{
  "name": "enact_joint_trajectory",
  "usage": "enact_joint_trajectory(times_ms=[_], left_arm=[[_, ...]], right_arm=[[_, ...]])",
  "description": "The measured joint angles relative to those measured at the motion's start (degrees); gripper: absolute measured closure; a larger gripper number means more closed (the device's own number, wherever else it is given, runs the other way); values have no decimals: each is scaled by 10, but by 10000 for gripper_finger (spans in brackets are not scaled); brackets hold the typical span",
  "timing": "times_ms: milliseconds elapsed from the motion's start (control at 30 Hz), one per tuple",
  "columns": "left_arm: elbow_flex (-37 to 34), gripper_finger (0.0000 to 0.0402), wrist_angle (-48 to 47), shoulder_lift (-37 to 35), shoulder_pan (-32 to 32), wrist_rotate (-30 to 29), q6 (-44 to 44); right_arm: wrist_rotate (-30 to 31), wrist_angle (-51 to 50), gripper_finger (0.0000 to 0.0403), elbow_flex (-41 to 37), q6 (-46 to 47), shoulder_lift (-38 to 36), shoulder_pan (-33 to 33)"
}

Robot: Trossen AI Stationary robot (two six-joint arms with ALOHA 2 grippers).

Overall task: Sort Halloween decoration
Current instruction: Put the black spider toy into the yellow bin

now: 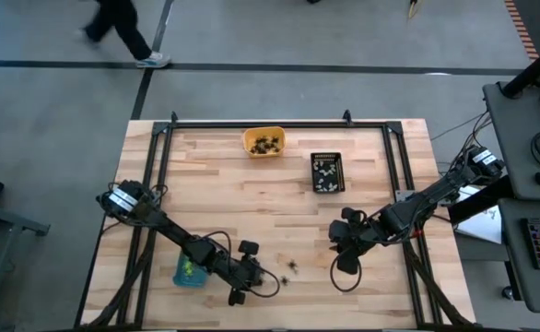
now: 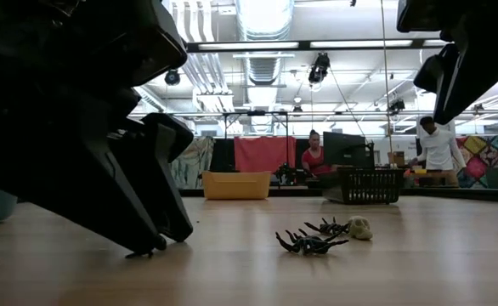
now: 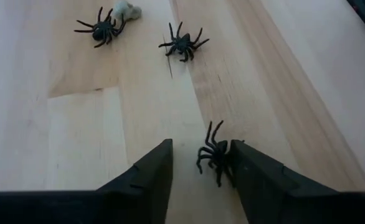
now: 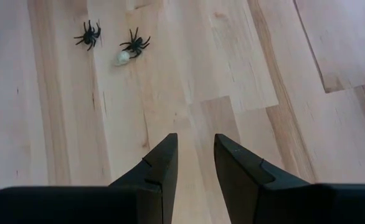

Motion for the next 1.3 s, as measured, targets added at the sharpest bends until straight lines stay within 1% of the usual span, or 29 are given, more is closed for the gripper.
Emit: enact_joint_trajectory(times_ms=[333, 567, 700, 933, 1000, 1133, 1233, 1300], left_arm=[[-1, 344, -4, -4, 0, 1, 2], [-2, 396, -44, -34, 0, 3, 6], [-2, 398, -68, -61, 3, -3, 8], [-2, 401, -121, -125, 9, -70, 53], [-2, 401, -138, -147, 16, -85, 66], [-2, 401, -157, -191, 48, -90, 105], [-1, 401, -175, -220, 86, -90, 142], [-1, 401, -183, -238, 118, -90, 170]], right_arm=[[0, 4, 307, 0, 0, 0, 0], [0, 5, 307, 0, 0, 0, 0], [0, 7, 307, 0, 0, 0, 0], [1, 7, 307, 0, -1, 0, 0], [12, 7, 307, 0, -3, 0, 0], [52, 8, 307, 0, -15, 0, 0], [76, 14, 307, 0, -20, 0, 0], [80, 30, 307, 0, -26, 0, 0]])
